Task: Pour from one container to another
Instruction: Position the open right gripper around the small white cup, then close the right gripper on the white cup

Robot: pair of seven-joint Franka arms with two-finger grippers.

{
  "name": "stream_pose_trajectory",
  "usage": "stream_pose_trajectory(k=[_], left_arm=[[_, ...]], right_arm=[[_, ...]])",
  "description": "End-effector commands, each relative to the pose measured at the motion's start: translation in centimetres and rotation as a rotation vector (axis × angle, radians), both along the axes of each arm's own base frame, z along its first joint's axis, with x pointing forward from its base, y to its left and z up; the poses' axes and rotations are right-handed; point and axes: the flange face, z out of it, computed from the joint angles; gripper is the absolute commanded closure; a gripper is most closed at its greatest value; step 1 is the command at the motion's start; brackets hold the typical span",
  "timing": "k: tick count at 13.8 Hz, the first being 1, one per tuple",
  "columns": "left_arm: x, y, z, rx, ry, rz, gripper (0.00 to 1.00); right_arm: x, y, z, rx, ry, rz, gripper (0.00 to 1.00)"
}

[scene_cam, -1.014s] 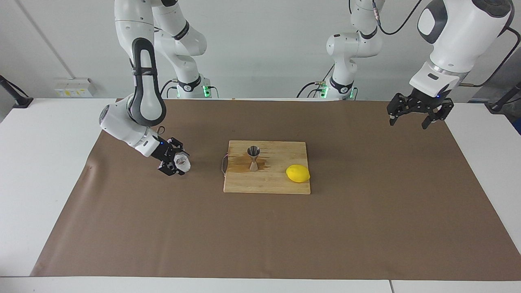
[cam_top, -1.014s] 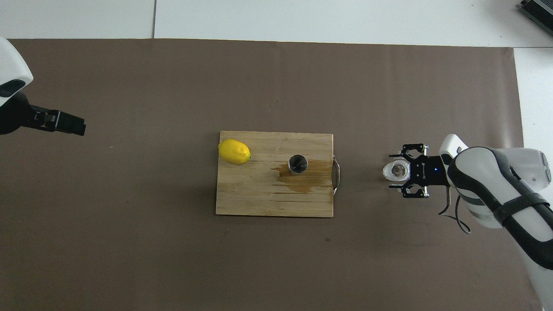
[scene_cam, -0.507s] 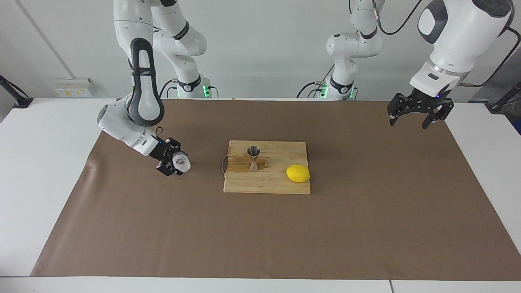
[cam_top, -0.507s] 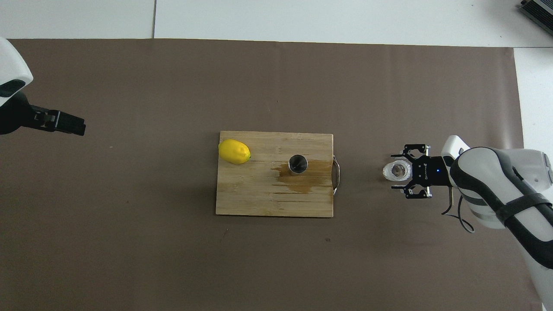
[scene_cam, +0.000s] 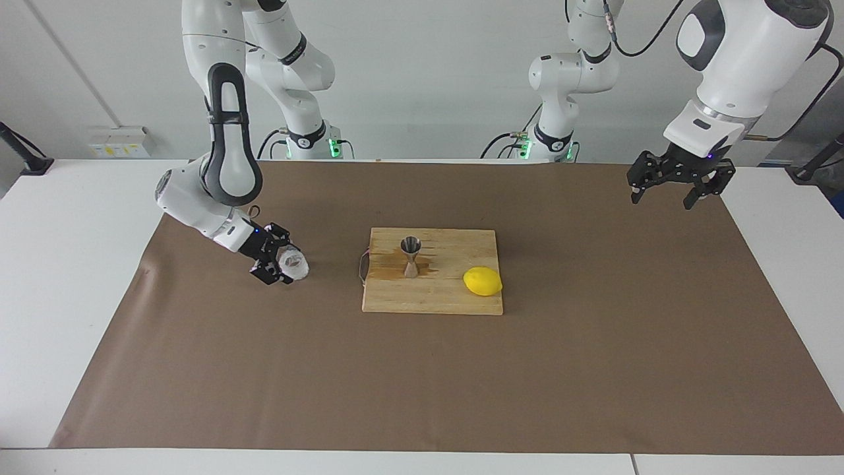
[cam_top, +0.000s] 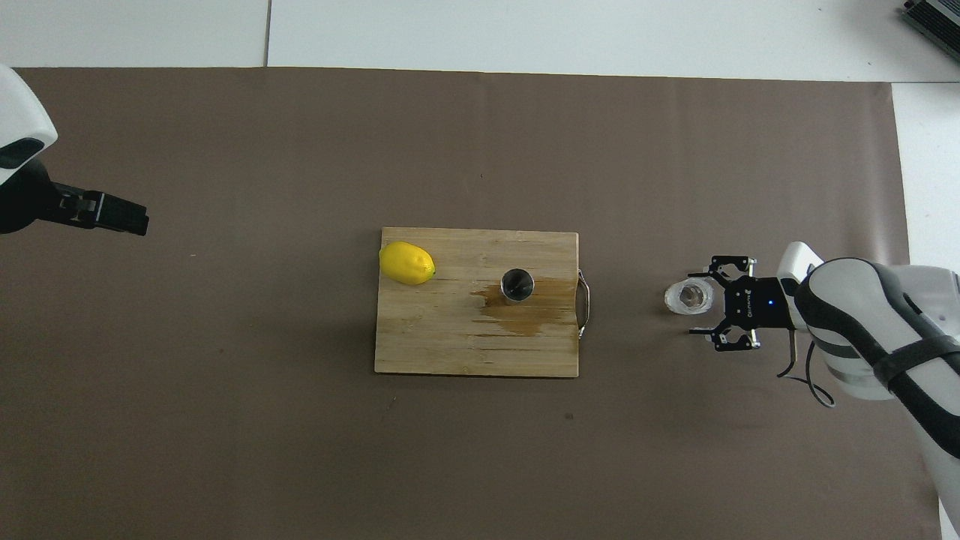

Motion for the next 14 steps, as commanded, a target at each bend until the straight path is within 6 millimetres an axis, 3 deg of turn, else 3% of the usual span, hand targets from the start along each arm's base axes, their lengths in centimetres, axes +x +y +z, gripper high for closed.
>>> stream_pose_trajectory(k=[1,5,7,9,12,14], left_arm=[[-0.72,0.19,0.34,-0.010,-0.008,0.012,0.00],[-0.73,0.10,0.34,-0.010,-0.008,0.010,0.00],[-0.72,0.19,0.34,-0.010,-0.008,0.012,0.00],[-0.69,0.10,0.26,-0.010,-0.007,0.011,0.00],[-0.72,0.19,0.34,-0.010,-0.008,0.012,0.00],[-0.72,0.19,0.34,-0.010,-0.008,0.012,0.00]], right_arm=[[-0.34,0.04,-0.19,0.033,-0.010,0.008,0.02],[-0.65,0.64,-0.42,0.036,-0.004,0.020,0.02],[-0.67,0.49,-0.43,0.035,-0.004,0.017,0.07],[-0.68,0.51,-0.43,0.037,-0.004,0.018,0.19],[-0.66,0.57,-0.39,0.043,-0.001,0.017,0.50],[-0.55,0.93,-0.26,0.061,-0.005,-0.003,0.54]])
